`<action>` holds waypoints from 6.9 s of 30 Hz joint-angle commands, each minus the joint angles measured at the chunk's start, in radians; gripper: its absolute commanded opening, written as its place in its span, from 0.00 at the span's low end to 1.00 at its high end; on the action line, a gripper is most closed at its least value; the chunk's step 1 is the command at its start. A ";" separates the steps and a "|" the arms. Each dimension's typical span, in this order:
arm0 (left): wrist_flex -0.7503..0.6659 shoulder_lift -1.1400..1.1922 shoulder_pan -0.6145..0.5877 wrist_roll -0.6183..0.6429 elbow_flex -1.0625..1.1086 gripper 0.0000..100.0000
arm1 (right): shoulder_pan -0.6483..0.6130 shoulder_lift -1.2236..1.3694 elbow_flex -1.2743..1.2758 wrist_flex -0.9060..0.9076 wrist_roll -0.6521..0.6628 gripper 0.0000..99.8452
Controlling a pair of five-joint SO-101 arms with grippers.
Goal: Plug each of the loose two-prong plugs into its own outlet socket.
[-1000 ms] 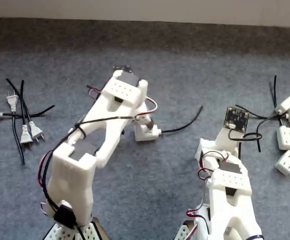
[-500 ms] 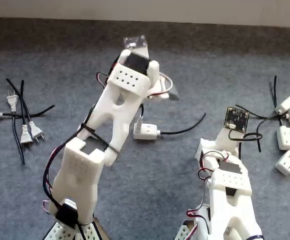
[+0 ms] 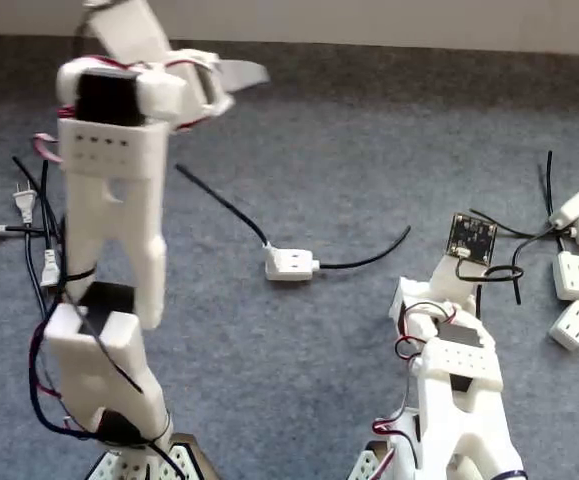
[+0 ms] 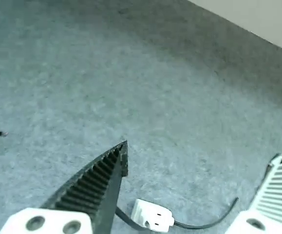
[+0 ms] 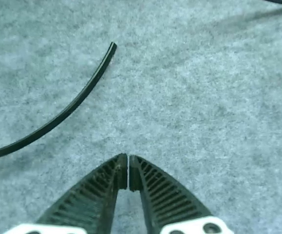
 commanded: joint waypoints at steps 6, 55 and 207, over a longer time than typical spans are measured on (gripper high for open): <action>0.002 -0.205 -0.105 -0.002 0.329 0.41 | -0.142 -0.001 -0.214 0.232 0.008 0.21; -0.144 -0.367 -0.196 -0.002 0.671 0.41 | -0.647 1.035 -1.280 0.719 0.942 0.21; -0.735 -0.371 -0.087 0.196 1.339 0.41 | 0.314 1.857 -3.132 1.323 0.129 0.10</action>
